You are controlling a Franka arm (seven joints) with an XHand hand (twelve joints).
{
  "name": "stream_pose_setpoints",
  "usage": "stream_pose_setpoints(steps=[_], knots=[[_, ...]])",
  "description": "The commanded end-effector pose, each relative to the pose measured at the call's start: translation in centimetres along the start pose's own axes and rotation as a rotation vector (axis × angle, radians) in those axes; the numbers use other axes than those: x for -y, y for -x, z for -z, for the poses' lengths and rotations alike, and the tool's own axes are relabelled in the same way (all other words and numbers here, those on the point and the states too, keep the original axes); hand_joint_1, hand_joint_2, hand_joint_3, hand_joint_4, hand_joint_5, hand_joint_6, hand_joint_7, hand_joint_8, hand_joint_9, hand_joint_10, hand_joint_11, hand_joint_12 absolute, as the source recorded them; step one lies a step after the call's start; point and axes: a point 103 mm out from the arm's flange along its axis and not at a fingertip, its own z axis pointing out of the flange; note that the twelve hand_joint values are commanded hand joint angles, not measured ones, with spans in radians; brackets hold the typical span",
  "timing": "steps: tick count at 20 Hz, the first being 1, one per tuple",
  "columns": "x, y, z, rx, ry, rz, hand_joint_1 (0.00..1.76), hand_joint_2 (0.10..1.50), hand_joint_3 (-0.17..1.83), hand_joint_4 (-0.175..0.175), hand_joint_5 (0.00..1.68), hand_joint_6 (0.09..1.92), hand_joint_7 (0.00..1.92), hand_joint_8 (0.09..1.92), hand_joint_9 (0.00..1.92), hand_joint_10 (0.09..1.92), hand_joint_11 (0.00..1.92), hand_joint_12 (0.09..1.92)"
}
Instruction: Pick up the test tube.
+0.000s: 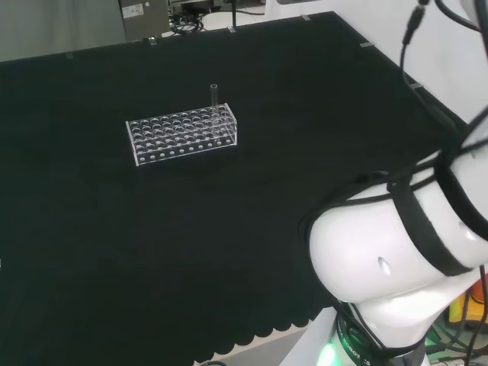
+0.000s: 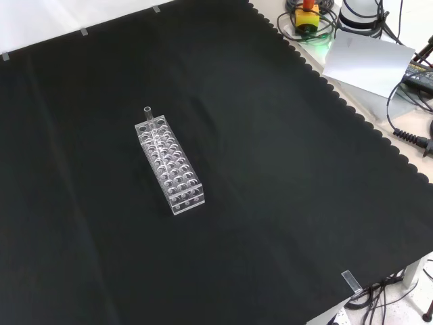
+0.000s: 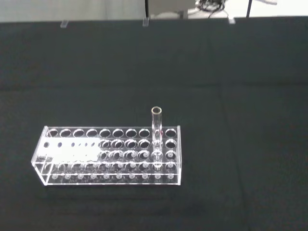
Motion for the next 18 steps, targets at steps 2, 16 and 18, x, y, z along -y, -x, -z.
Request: stream_pose_setpoints(steps=[2,16,18], knots=[[-8.5,0.5,-3.5,-0.015,-0.095,0.027,0.69,0.82,0.41,-0.114,0.32,0.09,0.26,0.91,0.19,0.95,0.00,1.59],[-15.8,0.5,-11.0,0.001,-0.273,0.034,0.73,0.81,0.45,-0.124,0.36,0.09,0.39,0.92,0.29,0.93,0.02,1.59],[-16.4,0.6,-12.1,0.004,-0.298,0.028,0.74,0.80,0.46,-0.126,0.36,0.09,0.41,0.91,0.31,0.92,0.03,1.59]])
